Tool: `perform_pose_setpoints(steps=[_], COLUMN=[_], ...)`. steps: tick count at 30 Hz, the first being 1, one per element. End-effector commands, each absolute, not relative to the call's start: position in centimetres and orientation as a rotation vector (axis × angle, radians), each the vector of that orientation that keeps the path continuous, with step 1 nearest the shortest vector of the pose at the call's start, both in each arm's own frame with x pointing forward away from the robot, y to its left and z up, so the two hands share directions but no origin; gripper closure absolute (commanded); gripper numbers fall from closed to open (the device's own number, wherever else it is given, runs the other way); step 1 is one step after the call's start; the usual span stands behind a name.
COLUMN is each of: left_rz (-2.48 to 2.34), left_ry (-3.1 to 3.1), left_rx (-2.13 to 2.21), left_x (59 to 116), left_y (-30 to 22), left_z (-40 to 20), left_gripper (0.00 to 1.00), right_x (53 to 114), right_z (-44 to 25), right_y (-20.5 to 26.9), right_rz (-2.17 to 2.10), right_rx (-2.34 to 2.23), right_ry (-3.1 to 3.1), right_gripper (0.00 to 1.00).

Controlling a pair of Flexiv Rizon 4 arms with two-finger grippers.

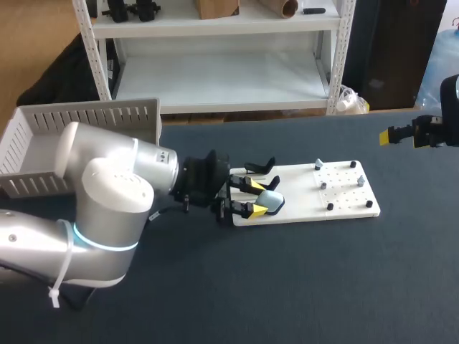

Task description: Pick up each earbud case from the left stands, insert the matching earbuds, close the lid, and place the case in the box.

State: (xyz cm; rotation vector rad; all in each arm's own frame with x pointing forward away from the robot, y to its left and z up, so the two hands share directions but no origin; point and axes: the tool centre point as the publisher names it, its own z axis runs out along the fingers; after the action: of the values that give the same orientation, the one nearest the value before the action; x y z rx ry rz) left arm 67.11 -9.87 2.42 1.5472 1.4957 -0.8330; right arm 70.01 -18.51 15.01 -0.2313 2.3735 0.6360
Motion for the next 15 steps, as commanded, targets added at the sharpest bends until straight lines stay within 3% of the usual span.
perform_pose_setpoints(steps=[1,15], left_rz=[-0.838,-0.838], left_ry=[1.5,1.507], left_rx=[1.558,1.564], left_x=[67.57,67.72], left_y=[-10.15,-10.41], left_z=[2.34,2.27], left_gripper=[0.53,0.61], right_x=[70.0,70.0], right_z=[15.0,15.0], right_y=[-18.51,-18.51], right_rz=[0.636,0.636], right_rx=[-0.231,-0.231], right_ry=[2.374,2.374], right_gripper=[0.0,0.0])
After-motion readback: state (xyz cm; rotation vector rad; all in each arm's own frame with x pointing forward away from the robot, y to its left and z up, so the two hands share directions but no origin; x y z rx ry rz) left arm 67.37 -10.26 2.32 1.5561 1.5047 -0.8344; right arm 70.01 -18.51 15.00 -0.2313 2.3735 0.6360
